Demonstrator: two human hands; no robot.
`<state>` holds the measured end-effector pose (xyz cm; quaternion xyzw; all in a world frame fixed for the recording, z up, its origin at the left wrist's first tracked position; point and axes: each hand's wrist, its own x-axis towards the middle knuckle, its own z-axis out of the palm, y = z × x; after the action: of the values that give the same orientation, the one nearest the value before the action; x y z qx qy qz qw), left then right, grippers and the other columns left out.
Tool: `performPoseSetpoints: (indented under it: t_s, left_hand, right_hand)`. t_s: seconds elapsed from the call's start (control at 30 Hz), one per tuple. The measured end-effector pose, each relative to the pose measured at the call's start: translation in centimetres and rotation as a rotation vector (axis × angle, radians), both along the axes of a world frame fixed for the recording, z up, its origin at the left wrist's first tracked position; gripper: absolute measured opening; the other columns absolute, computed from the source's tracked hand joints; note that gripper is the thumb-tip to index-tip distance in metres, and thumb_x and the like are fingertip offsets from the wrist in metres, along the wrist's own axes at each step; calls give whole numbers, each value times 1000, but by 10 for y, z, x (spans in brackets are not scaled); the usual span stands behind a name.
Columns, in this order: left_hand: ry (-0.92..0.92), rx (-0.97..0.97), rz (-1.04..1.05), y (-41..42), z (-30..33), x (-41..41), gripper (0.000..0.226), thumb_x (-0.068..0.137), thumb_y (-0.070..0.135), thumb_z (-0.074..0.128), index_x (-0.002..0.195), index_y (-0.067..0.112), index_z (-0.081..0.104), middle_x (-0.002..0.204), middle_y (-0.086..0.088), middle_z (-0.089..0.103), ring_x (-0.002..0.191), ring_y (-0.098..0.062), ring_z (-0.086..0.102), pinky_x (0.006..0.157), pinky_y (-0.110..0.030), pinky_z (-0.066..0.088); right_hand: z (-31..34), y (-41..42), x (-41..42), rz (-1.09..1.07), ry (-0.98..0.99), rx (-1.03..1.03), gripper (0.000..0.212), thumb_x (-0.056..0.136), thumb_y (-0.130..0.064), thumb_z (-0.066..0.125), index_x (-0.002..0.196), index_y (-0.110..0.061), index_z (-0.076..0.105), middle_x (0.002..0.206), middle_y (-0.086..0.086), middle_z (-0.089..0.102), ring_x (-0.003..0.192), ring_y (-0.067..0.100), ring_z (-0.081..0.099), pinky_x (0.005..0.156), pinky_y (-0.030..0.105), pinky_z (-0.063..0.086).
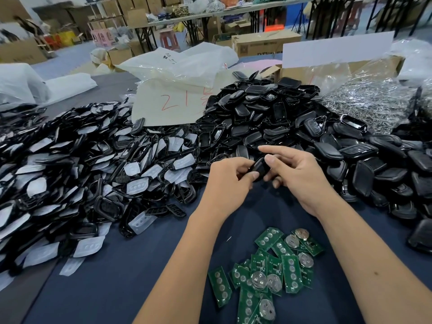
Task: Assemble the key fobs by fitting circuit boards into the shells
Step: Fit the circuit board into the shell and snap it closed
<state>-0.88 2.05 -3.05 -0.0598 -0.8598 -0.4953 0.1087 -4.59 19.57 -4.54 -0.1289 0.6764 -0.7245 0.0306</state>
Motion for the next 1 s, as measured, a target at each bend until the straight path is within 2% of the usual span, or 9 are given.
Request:
performPoseSetpoints:
  t_s: [0.13,0.33,0.53,0.67,0.87,1.0]
  left_hand:
    - [-36,78,59,-2,0,1,14,88,9,80,93,20,73,81,3,74,63,-12,73,73,-27,61]
    - [-26,161,100,-4,0,2,12,83,10,85,85,19,77,79,4,77,70,-12,76,75,-29,62]
    - [2,155,123,-7,0,-1,26,76,11,90,81,32,76,81,11,77,79,-5,74,80,-26,61]
    - [-13,174,125,-9,0,-3,27,75,7,90,82,30,77,81,10,78,77,-6,75,78,-24,60]
    - [4,95,104,-11,1,-4,21,79,4,87,84,23,77,78,10,74,73,-4,70,72,-19,54]
    - [14,76,63,-13,5,-2,24,80,3,85,81,24,74,77,10,73,74,-5,69,75,-22,58]
  right_hand:
    - [-1,-1,0,-34,45,20,22,98,-5,70,105,-22,82,84,8,76,64,17,63,54,22,50]
    - [-1,-1,0,-58,34,-30,18,96,-3,70,98,-17,81,85,14,74,64,18,65,56,22,52]
    - [2,3,2,-3,-32,-56,17,98,3,64,103,-9,76,98,14,76,81,20,70,77,29,59]
    - [4,3,3,33,-66,-77,16,98,7,61,107,-1,73,107,18,76,87,21,71,83,28,58]
    - [4,4,3,35,-52,-37,22,98,3,65,110,-10,77,98,13,78,86,21,72,89,33,59]
    - [4,4,5,9,38,57,21,87,-2,80,103,-15,80,94,16,78,84,21,69,86,34,57]
